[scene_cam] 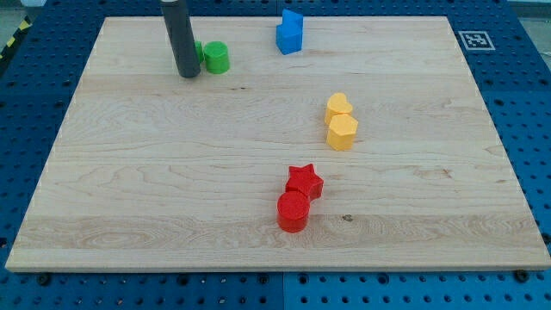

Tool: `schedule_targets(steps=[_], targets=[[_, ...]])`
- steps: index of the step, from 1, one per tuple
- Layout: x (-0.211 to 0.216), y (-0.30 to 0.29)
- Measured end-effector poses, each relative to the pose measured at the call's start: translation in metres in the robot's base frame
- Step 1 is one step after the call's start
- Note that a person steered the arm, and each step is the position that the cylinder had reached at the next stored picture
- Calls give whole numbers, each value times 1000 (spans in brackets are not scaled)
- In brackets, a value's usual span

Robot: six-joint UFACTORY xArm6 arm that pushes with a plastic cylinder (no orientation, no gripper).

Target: Point at the yellow heart

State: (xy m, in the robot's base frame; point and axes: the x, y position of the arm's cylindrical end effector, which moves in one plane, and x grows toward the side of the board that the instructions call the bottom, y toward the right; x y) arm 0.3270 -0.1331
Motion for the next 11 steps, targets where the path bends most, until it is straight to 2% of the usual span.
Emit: schedule_targets(steps=[3, 4, 6, 7, 10, 11], targets=[[1, 32], [20, 36], [65, 81], [59, 87], [36, 190], [34, 195]])
